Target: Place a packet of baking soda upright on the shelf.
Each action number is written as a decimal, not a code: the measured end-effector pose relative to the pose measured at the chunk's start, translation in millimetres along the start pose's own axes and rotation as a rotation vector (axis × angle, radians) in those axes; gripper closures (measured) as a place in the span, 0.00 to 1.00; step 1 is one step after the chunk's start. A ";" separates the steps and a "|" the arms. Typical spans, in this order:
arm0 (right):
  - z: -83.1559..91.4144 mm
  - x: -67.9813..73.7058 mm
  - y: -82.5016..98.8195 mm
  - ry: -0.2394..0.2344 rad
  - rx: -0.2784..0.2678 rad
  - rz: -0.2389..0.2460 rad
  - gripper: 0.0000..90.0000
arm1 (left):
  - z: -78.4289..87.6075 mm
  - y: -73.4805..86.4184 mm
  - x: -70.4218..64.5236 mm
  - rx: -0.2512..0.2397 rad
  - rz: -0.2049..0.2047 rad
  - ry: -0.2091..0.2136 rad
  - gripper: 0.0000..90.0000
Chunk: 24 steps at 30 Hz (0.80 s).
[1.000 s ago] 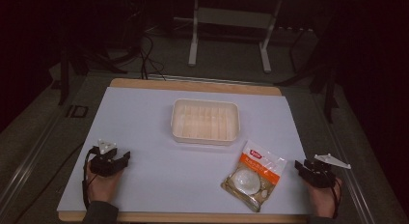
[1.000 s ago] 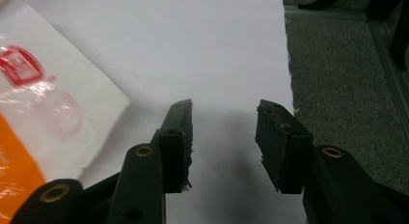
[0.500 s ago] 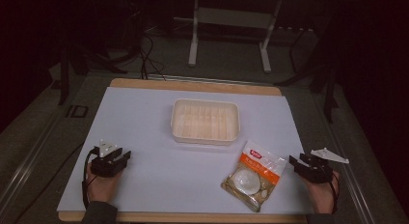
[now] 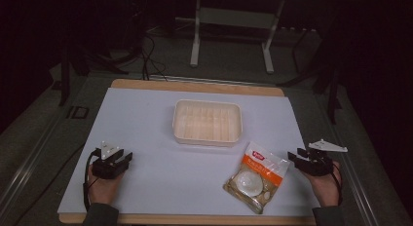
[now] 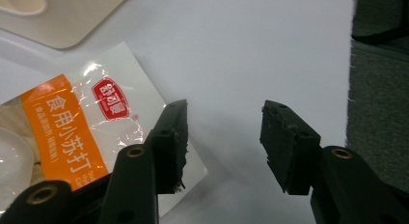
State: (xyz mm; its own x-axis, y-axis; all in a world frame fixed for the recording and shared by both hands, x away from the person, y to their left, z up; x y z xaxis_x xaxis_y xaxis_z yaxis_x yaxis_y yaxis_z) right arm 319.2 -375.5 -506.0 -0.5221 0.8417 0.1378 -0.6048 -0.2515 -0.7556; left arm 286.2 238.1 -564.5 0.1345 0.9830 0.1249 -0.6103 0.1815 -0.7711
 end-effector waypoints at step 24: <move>-37.1 6.1 -15.0 -0.133 0.133 0.053 0.54 | -1.1 -0.3 -2.9 0.009 -0.027 -0.010 0.66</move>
State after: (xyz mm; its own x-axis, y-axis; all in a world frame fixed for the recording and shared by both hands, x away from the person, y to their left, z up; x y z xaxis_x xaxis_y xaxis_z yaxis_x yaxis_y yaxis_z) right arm 347.4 -348.8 -517.6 -0.6250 0.7573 0.1895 -0.6436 -0.3625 -0.6741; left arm 286.9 235.1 -565.3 0.1434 0.9781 0.1512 -0.6139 0.2077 -0.7616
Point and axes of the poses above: each handheld gripper's, and its own axes: z roughly backward along the jaws, y roughly out of its underside, x roughly to its left, the point moved 2 cm from there along -z, roughly forward along the jaws, and after that the axes turned 11 degrees about -y, right-handed, at the moved point
